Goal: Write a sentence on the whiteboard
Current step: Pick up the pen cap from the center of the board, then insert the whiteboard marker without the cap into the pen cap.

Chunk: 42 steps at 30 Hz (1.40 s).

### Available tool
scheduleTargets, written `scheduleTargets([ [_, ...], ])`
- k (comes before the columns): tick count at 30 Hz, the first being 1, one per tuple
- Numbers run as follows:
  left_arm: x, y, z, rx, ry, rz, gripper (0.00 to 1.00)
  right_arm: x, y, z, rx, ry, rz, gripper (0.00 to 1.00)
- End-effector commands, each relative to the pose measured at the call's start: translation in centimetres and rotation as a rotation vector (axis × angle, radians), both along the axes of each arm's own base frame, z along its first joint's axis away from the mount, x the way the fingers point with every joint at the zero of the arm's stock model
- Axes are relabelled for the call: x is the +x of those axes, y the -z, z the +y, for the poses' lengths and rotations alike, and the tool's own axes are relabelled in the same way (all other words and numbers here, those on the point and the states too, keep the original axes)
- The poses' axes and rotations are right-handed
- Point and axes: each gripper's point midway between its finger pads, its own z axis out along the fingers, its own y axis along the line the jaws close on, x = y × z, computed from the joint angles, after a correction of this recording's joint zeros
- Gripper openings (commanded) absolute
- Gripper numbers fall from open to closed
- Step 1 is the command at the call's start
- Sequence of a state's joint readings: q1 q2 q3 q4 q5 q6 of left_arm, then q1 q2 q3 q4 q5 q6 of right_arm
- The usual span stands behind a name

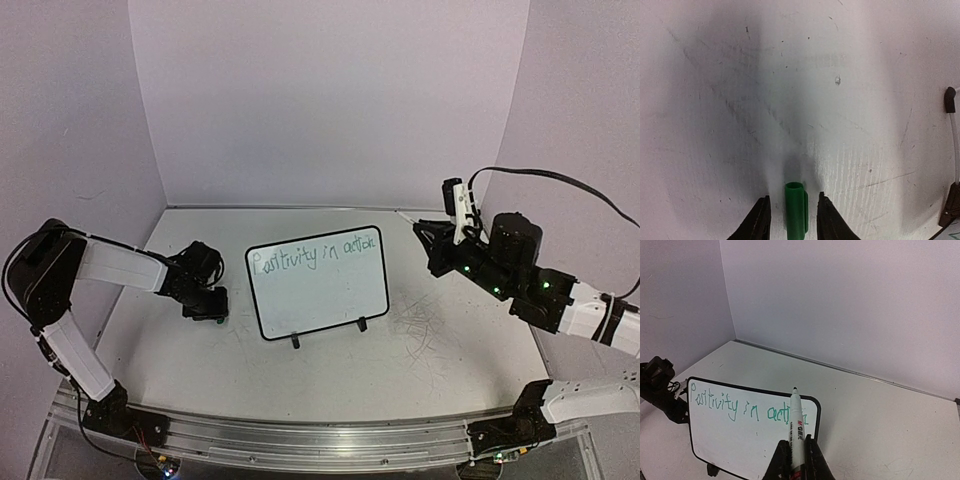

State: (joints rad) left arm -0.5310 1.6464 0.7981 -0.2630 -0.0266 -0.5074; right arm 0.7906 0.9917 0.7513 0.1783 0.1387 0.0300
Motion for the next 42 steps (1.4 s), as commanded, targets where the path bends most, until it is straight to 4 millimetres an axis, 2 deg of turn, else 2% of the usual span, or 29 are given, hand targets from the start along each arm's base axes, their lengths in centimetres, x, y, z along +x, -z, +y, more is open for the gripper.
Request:
scheduleTargets([
  [1,-0.6,1.8,1.2,0.127,-0.004,0.031,0.27,0.1,-1.2,0.5,0.024,-0.017,-0.030,0.00],
  [6,-1.1,1.2,2.3,0.152,-0.040,0.009,0.14,0.4,-0.9,0.8,0.025,-0.016,-0.009,0.00],
  [9,-0.9,-0.4,2.5,0.136,-0.058,-0.042,0.07,0.5,-0.9,0.9,0.029,-0.015,-0.008,0.00],
  [14,0.0,-4.8,2.8,0.092,-0.091,-0.168,0.00,0.5,-1.3,1.2,0.050,-0.027,0.001,0.00],
  [20,0.7,-12.4,3.4,0.024,-0.110,-0.374,0.00,0.0,-1.3,1.9,0.058,-0.070,0.046,0.00],
  [21,0.9,-14.0,3.5,0.016,-0.110,-0.422,0.00,0.0,-1.2,2.2,0.054,-0.083,0.061,0.00],
  [24,1.1,-20.4,3.4,-0.049,-0.068,-0.617,0.00,-0.4,-0.5,3.9,0.030,-0.162,0.126,0.00],
  [26,0.7,-24.4,2.0,-0.133,0.023,-0.735,0.00,-0.9,-0.7,5.6,0.031,-0.247,0.166,0.00],
  [28,-0.6,-28.4,-0.2,-0.218,0.184,-0.859,0.00,-1.6,-0.6,7.3,0.035,-0.326,0.218,0.00],
  [30,-2.7,-30.8,-2.8,-0.289,0.361,-0.934,0.00,-2.4,-0.4,9.1,0.039,-0.408,0.271,0.00],
  [33,-6.5,-31.6,-6.8,-0.309,0.638,-1.008,0.00,-3.8,-1.0,11.7,0.044,-0.488,0.313,0.00],
  [37,-9.7,-30.6,-9.9,-0.239,0.859,-1.061,0.00,-5.9,-1.3,15.4,0.017,-0.594,0.348,0.00],
  [39,-10.5,-30.0,-10.6,-0.185,0.924,-1.065,0.00,-6.8,-1.2,16.7,-0.010,-0.613,0.355,0.00],
  [42,-10.4,-28.3,-10.4,-0.059,0.959,-1.040,0.00,-7.6,-1.4,17.7,-0.043,-0.579,0.323,0.00],
])
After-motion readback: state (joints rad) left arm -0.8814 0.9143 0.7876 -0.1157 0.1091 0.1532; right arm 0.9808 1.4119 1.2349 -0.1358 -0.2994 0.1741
